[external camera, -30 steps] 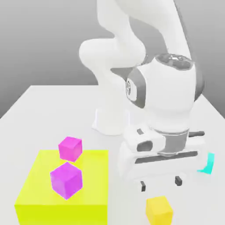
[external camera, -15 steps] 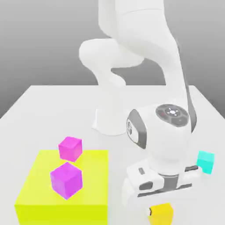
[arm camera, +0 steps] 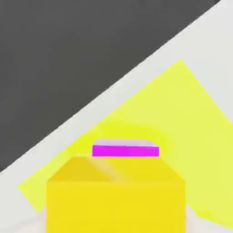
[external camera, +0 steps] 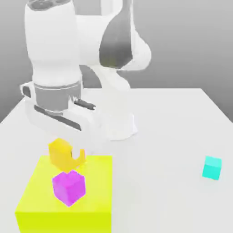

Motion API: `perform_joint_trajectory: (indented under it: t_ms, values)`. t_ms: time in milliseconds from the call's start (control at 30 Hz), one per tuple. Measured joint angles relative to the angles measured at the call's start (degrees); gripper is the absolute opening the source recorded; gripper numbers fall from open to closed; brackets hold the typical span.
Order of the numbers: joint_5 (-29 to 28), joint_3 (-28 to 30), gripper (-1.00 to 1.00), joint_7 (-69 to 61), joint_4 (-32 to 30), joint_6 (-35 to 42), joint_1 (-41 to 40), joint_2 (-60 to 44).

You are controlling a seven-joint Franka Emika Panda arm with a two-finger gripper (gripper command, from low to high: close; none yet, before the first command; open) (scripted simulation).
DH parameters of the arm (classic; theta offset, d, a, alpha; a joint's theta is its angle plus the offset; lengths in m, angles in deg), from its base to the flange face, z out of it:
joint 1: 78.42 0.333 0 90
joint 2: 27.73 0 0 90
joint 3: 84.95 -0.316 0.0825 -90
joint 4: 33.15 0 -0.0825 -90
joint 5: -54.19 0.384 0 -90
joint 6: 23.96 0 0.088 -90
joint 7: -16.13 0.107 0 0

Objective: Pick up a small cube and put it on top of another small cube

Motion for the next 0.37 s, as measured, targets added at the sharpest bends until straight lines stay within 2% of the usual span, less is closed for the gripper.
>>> perform_joint_trajectory:
  t_ms: [33, 67, 267, 367]
  values:
    - [0.16, 0.32, -1.00, 0.02, -0.70, -2.22, 0.31, -1.53]
    - [0.21, 0.05, 1.00, 0.05, -1.09, -3.47, 0.05, -2.37]
    - [0.12, 0.07, 1.00, 0.15, -1.29, -4.06, 0.17, -2.80]
    - [-0.24, 0.15, 1.00, 0.43, 0.15, 0.71, 0.19, 0.51]
